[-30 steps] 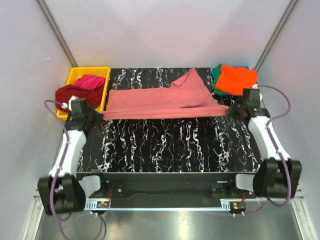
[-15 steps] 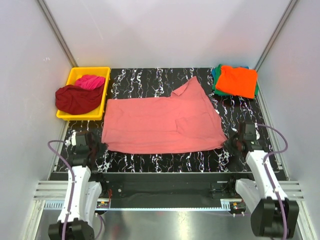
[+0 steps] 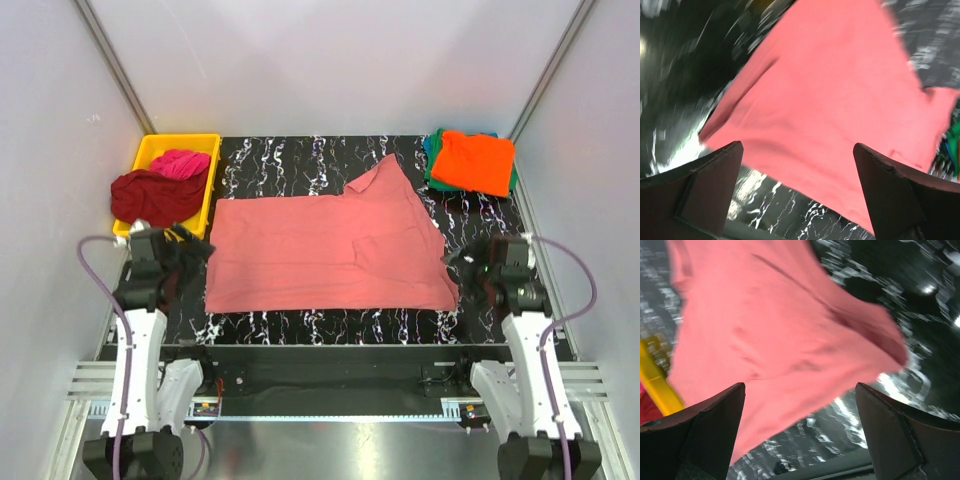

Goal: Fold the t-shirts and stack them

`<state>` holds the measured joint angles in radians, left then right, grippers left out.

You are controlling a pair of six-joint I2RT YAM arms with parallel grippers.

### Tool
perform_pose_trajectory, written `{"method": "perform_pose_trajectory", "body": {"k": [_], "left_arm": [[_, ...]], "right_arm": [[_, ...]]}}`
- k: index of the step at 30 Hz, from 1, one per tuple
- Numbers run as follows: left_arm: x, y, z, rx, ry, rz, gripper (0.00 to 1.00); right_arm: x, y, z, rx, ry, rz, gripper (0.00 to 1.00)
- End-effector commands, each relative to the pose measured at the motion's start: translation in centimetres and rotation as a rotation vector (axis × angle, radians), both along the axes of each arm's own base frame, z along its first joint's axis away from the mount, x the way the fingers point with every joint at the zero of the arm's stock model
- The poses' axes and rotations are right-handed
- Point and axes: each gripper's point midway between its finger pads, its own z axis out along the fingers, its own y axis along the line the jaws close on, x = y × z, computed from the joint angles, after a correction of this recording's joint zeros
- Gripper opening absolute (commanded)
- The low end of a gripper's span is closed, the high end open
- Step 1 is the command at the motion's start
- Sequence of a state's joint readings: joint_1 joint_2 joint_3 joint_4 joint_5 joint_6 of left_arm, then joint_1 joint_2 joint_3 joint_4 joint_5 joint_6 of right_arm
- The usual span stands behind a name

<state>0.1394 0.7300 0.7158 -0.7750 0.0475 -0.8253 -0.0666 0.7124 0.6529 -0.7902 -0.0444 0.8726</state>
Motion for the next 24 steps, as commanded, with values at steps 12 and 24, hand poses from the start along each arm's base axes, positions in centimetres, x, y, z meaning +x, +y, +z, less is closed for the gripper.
{"method": "perform_pose_trajectory", "body": {"k": [12,24], "left_arm": [[1.2,0.9,2.0,0.258,-0.021,-0.277,0.97],[1.5,1.7,2.6,0.316,-0.042,-0.263,0.96]], "right_arm": [[29.3,2.9,9.6,-0.124,-0.2,0.414,0.93],[43.6,8.0,-0.8,-0.227,-0.176,0.517,0.91]]}}
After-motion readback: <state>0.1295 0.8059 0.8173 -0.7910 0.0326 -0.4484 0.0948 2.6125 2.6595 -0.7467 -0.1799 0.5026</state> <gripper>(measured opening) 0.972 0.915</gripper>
